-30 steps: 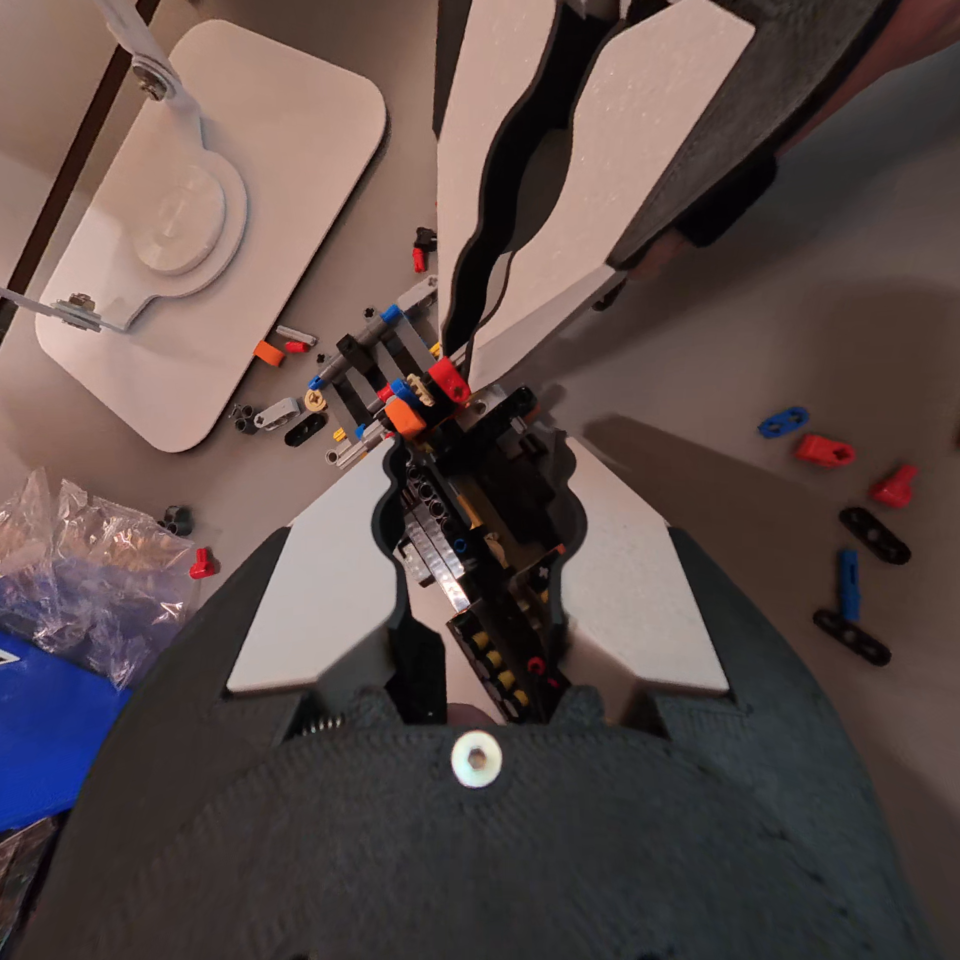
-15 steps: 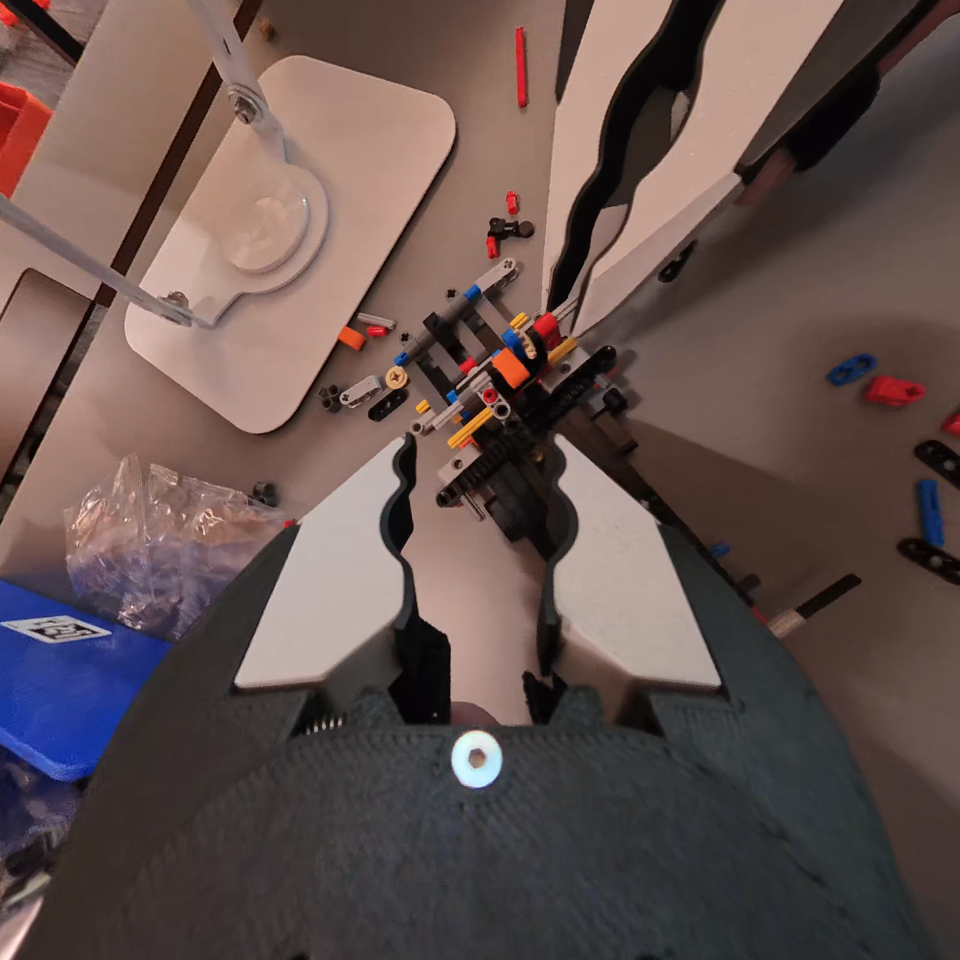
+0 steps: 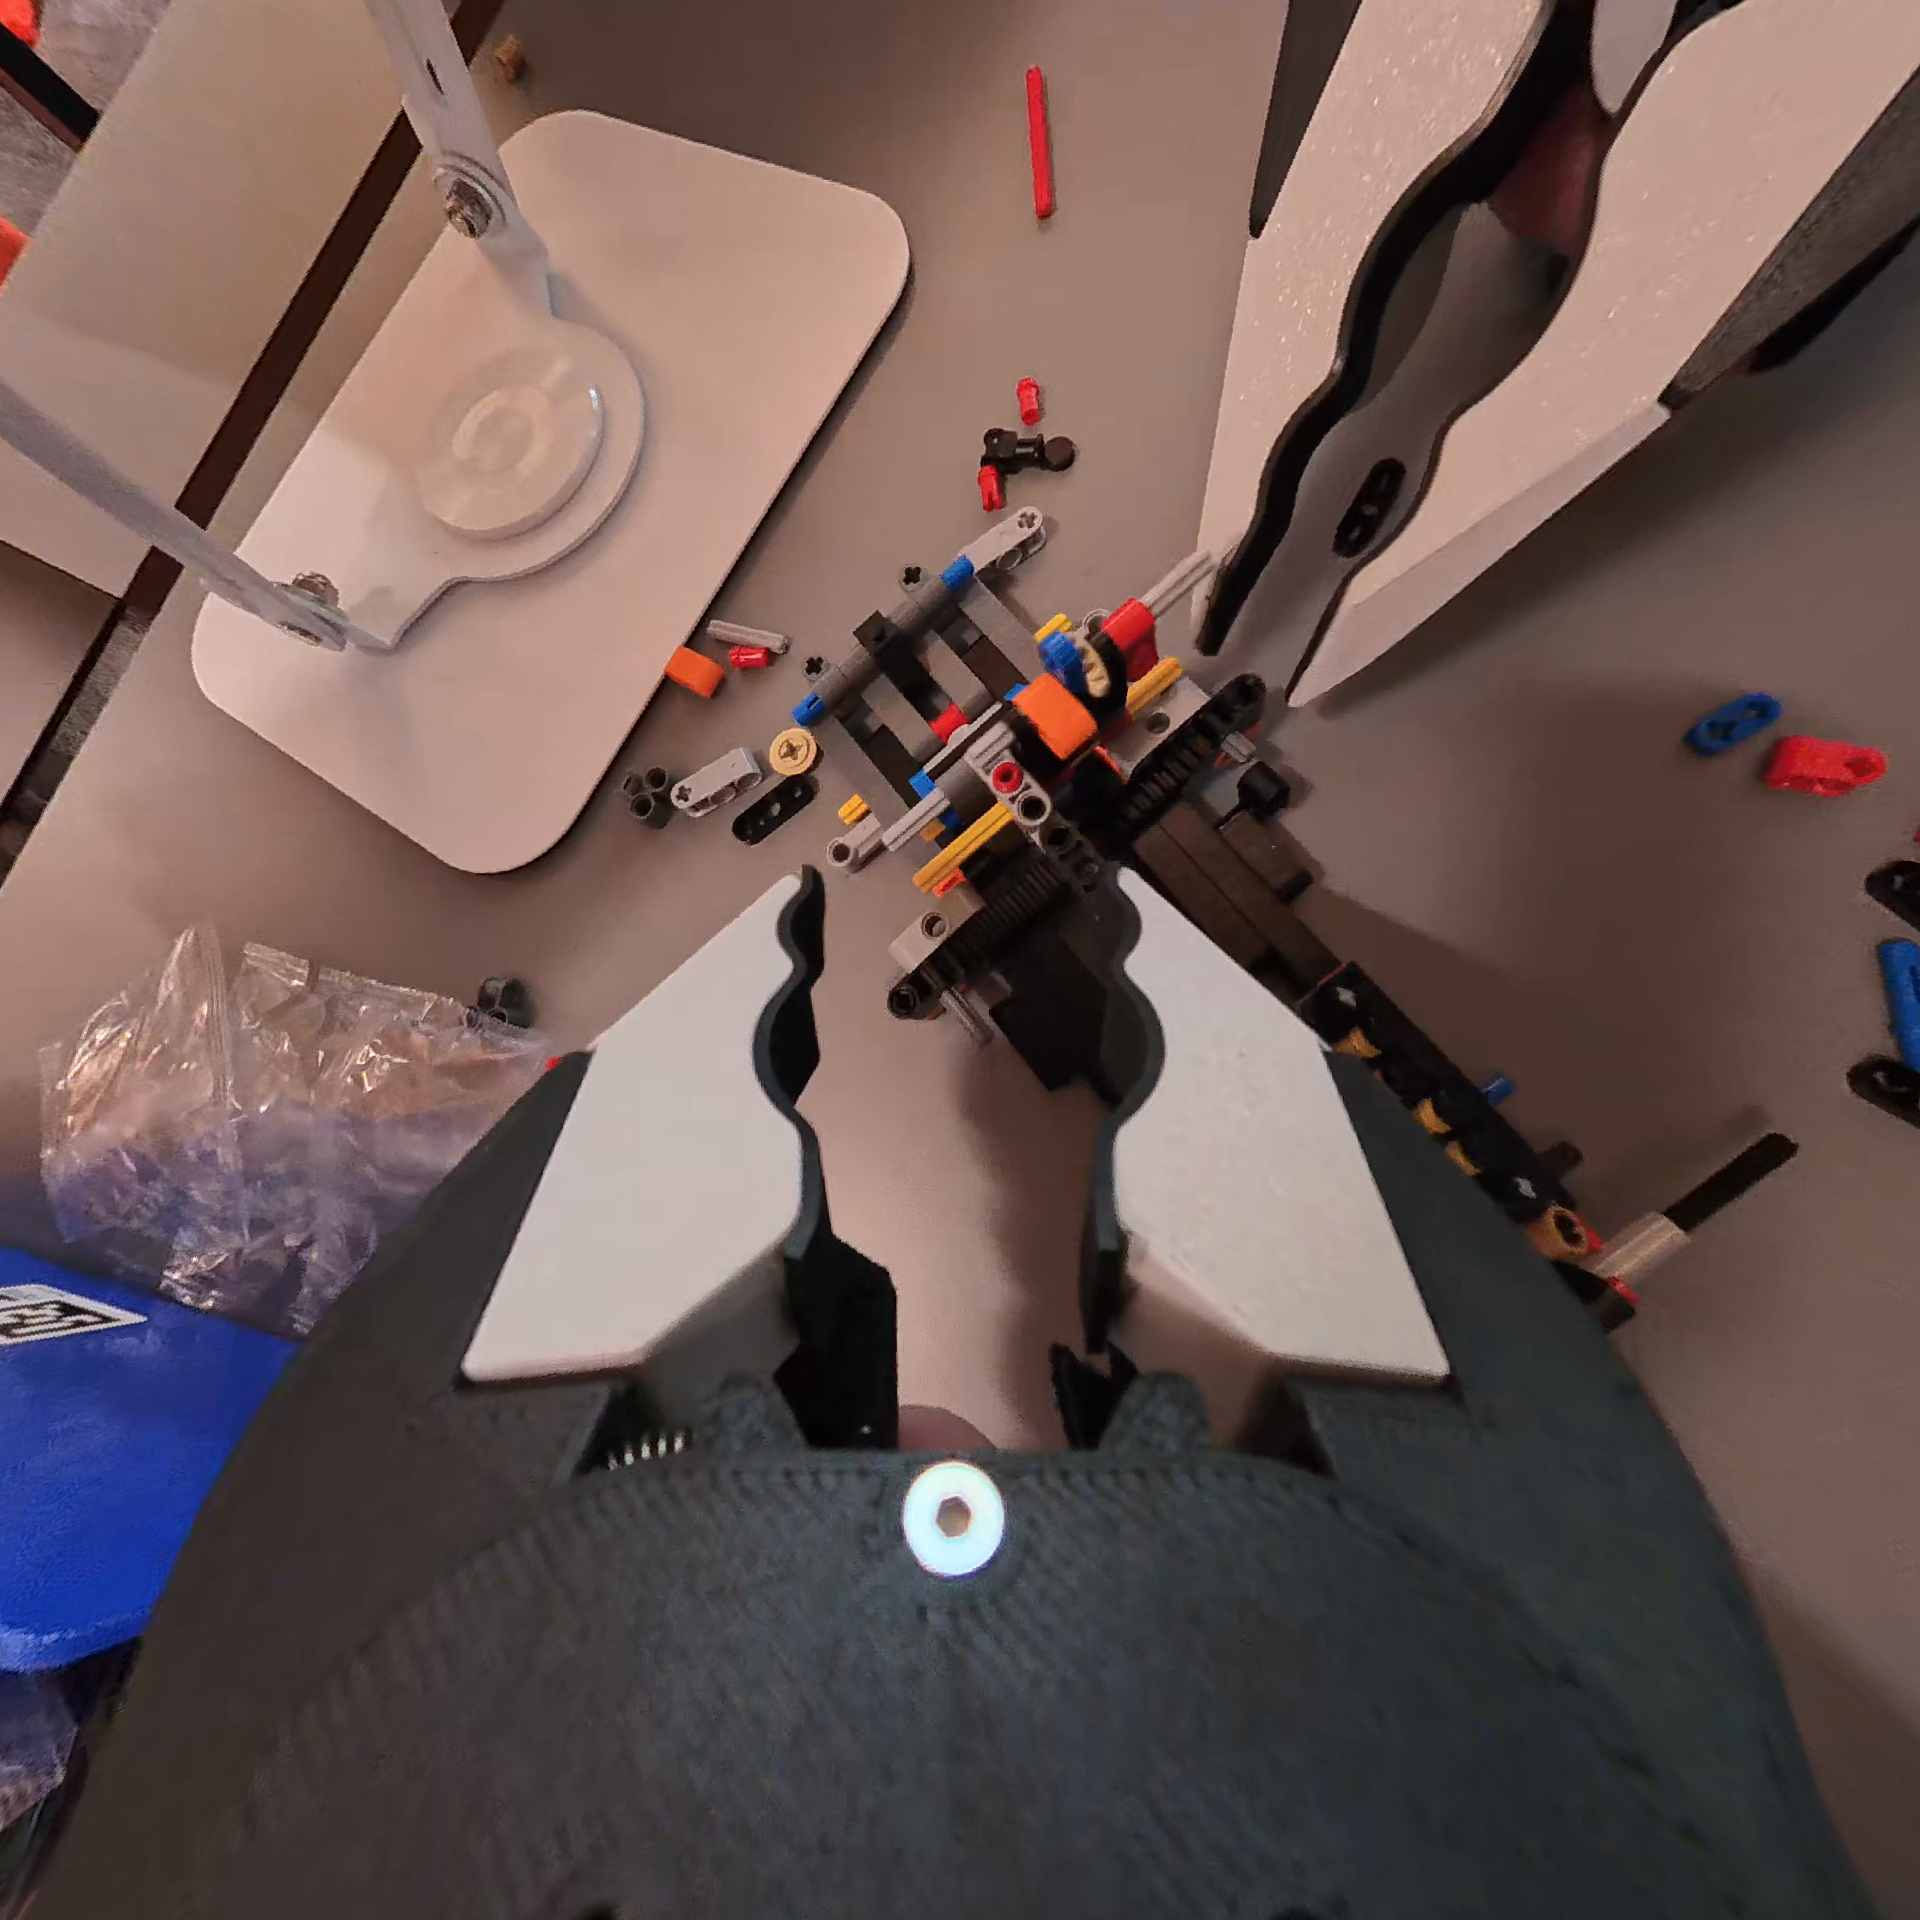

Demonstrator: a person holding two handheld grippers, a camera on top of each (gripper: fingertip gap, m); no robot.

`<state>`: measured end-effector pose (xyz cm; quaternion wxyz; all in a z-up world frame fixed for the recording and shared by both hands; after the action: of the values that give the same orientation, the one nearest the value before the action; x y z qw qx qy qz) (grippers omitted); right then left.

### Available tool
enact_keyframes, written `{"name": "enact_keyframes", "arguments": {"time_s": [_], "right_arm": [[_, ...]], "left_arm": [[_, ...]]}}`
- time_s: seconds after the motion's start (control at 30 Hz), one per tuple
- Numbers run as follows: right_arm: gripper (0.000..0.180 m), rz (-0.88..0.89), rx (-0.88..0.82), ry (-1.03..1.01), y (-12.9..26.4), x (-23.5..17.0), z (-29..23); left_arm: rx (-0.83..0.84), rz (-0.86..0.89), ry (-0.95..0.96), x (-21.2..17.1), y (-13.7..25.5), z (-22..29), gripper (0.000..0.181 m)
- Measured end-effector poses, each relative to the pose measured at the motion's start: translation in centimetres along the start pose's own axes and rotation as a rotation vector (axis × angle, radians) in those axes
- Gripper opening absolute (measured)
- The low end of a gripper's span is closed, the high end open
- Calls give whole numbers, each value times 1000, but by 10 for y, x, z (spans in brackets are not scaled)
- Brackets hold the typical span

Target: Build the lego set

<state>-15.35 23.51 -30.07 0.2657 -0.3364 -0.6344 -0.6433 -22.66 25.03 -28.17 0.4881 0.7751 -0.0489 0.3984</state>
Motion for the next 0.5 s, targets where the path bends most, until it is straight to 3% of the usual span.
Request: {"name": "enact_keyframes", "arguments": {"time_s": [0.3, 0.5], "right_arm": [[30, -42, -96, 40, -4, -2, 4], [29, -58, -108, 19, -10, -5, 8]], "left_arm": [[-40, 27, -17, 1, -3, -2, 53], [-72, 69, -16, 3, -4, 2, 51]]}}
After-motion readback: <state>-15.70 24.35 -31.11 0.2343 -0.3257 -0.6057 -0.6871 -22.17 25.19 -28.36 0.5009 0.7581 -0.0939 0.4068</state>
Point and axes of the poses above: each gripper's, where its closed fingertips meet, y back along the fingers, x out of its top, z = x × y across the jaws, the point moved 1 cm from there along y, back along the fingers, and after that the axes turned 1 degree about -x, right-handed, at the moved point
